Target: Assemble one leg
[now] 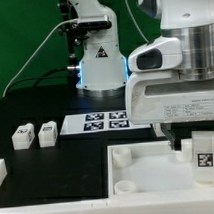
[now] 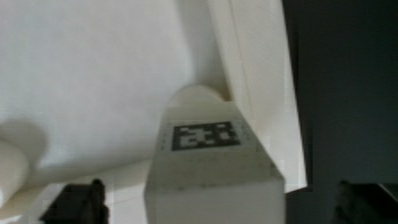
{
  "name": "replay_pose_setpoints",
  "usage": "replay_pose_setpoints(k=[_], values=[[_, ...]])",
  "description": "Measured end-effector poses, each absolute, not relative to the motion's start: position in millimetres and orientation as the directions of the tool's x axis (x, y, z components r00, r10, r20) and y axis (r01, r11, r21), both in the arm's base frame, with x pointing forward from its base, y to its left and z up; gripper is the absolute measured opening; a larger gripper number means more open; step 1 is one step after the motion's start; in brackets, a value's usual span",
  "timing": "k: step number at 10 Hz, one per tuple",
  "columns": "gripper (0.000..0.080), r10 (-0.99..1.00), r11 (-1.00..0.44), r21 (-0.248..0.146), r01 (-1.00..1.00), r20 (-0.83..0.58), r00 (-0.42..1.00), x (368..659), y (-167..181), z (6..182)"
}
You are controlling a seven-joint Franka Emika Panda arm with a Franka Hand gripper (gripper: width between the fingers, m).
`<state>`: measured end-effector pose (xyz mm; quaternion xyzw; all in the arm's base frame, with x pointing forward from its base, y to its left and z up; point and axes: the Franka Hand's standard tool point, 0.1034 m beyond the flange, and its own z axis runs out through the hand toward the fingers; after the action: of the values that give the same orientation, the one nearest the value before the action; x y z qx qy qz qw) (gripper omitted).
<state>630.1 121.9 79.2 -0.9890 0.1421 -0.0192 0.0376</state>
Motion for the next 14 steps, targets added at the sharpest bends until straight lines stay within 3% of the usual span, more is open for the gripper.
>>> replay_pose_setpoints(k=[1,2,3,4,6,7,9,10,11,13,14], values=[[0.0526,-0.324,-0.944,-0.080,-0.321,0.024,0.946,630.0,122.2,79.2],[0.0526,-0.344,-0.936,-0.081,-0.342,0.022,0.939,629.9,122.2,79.0],[0.0341,-0.433,-0.899,-0.081,-0.431,0.013,0.901,629.4,121.2,78.6],[0.0295,-0.534,-0.843,-0.081,-0.532,0.002,0.845,629.1,120.1,78.0],[0.0295,-0.784,-0.615,-0.092,-0.783,-0.039,0.620,630.6,114.9,78.3],[0.0294,-0.919,-0.382,-0.091,-0.920,-0.070,0.389,630.7,114.9,76.7],[0.0294,-0.989,0.040,-0.079,-0.996,-0.144,-0.028,629.7,119.3,74.8],[0.0294,-0.971,0.183,-0.058,-0.981,-0.166,-0.171,630.6,120.9,75.3],[0.0294,-0.970,0.190,-0.056,-0.980,-0.167,-0.179,630.3,120.9,74.9],[0.0294,-0.985,0.075,-0.075,-0.994,-0.158,-0.062,629.7,121.3,74.4],[0.0393,-0.986,-0.066,-0.102,-0.993,-0.144,0.080,628.6,124.0,72.6]])
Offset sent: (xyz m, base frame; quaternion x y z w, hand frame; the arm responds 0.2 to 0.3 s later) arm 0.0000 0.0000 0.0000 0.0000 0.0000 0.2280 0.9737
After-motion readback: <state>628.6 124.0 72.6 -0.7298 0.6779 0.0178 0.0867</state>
